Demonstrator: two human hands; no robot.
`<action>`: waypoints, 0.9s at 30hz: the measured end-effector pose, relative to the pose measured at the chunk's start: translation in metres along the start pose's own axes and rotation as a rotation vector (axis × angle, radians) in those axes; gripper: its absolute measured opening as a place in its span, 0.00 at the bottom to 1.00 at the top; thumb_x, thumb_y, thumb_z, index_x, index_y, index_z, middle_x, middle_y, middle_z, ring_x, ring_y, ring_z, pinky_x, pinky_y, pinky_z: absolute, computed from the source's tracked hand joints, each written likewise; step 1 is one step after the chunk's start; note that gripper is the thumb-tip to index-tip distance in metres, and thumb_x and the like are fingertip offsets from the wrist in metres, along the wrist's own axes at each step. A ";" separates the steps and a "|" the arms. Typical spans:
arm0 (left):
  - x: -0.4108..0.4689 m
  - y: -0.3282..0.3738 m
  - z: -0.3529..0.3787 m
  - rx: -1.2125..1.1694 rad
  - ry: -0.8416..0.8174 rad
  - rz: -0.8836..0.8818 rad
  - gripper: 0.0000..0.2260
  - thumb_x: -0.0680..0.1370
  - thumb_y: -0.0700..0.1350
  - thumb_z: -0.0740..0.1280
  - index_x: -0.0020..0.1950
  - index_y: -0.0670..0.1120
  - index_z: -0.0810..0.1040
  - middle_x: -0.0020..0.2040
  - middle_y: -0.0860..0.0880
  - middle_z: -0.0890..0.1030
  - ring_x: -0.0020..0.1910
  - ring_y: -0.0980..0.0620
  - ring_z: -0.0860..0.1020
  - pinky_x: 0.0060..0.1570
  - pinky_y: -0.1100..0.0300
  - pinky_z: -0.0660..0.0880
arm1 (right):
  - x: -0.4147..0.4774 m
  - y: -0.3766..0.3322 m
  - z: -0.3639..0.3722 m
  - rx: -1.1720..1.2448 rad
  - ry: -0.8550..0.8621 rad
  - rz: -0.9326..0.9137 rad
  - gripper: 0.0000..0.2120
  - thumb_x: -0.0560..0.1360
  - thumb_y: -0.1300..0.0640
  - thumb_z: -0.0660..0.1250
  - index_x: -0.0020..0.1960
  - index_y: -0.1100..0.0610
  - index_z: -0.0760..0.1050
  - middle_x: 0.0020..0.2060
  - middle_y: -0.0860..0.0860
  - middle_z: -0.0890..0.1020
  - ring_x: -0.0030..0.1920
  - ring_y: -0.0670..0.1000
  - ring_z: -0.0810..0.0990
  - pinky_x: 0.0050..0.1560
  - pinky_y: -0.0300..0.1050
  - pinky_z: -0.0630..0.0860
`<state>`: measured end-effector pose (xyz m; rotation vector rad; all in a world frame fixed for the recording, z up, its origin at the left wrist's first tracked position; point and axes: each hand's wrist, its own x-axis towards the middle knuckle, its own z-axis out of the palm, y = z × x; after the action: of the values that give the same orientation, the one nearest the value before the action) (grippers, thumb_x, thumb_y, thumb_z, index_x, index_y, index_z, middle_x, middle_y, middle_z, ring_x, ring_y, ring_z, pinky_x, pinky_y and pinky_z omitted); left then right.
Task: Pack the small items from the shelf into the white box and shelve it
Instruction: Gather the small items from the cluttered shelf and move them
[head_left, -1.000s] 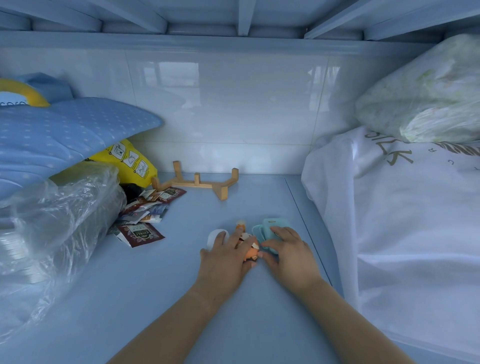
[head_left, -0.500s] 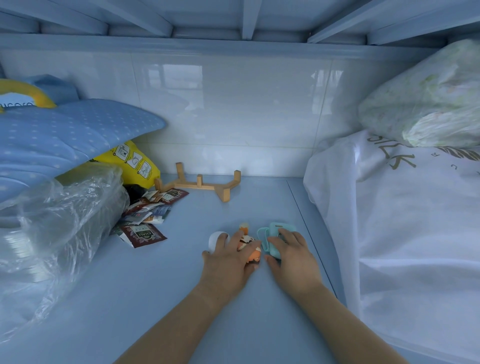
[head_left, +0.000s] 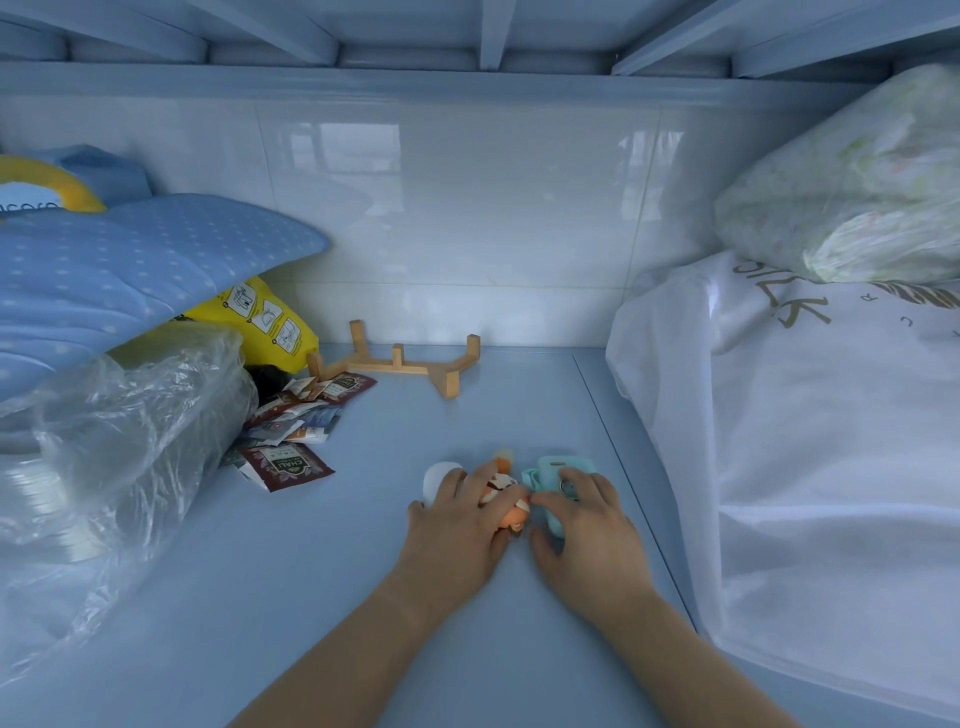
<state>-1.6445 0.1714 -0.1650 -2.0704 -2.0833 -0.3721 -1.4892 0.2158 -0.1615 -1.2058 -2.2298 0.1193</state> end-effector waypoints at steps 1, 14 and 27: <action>0.001 -0.001 -0.001 -0.014 0.001 -0.002 0.19 0.77 0.57 0.55 0.68 0.64 0.58 0.71 0.57 0.59 0.67 0.52 0.60 0.46 0.52 0.70 | 0.000 -0.001 0.000 -0.006 -0.003 -0.001 0.14 0.70 0.52 0.66 0.55 0.47 0.77 0.63 0.52 0.72 0.65 0.55 0.65 0.50 0.52 0.75; 0.001 0.002 -0.008 -0.018 -0.034 0.002 0.21 0.79 0.48 0.57 0.67 0.65 0.57 0.73 0.57 0.54 0.67 0.51 0.59 0.45 0.52 0.70 | -0.001 0.000 -0.001 0.024 0.018 0.019 0.11 0.70 0.55 0.67 0.52 0.50 0.79 0.62 0.52 0.74 0.65 0.56 0.67 0.49 0.53 0.76; -0.024 0.010 -0.024 -0.001 -0.119 -0.123 0.18 0.79 0.51 0.56 0.67 0.65 0.58 0.73 0.56 0.56 0.69 0.52 0.57 0.48 0.51 0.66 | -0.006 -0.008 -0.011 -0.035 -0.130 0.008 0.16 0.72 0.54 0.62 0.60 0.49 0.72 0.66 0.48 0.66 0.67 0.52 0.59 0.52 0.47 0.72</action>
<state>-1.6352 0.1413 -0.1488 -2.0175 -2.2859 -0.2726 -1.4865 0.2043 -0.1521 -1.2582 -2.3473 0.1671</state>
